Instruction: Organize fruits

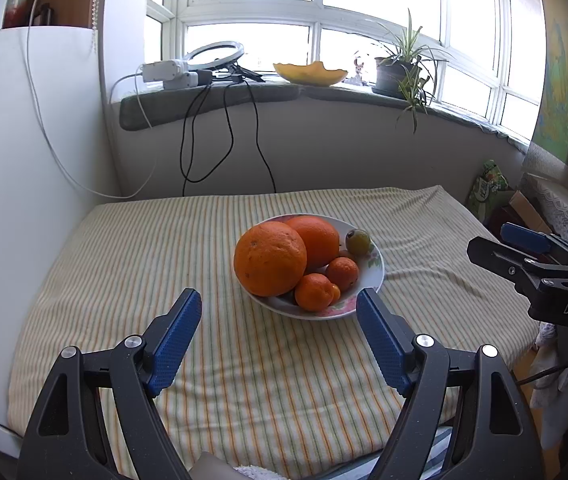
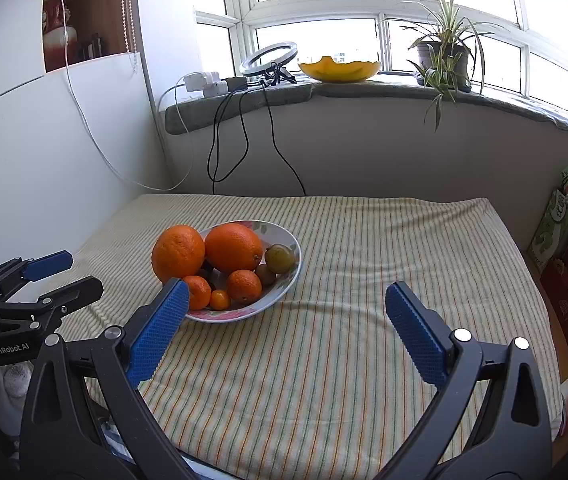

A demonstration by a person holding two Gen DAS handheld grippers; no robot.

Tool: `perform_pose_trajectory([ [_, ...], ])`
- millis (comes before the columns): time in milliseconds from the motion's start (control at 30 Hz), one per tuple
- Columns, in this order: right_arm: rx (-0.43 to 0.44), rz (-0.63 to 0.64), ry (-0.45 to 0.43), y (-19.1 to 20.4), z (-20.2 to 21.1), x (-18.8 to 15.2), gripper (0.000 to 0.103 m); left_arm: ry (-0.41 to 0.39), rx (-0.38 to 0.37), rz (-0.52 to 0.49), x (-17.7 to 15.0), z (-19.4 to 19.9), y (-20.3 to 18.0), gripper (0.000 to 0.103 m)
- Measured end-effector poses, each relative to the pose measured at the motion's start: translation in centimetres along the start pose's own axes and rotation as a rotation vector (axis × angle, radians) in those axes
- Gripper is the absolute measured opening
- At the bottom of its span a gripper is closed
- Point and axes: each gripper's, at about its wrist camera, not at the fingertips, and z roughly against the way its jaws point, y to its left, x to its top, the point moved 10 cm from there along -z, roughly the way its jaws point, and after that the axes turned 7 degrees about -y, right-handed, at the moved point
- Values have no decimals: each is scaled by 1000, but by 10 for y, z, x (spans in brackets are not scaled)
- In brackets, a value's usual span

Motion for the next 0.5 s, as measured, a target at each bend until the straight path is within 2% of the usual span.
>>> perform_pose_trajectory([
  [500,0,-7,11,1,-3,-4,100,-21,-15,3,3,2,3,80],
])
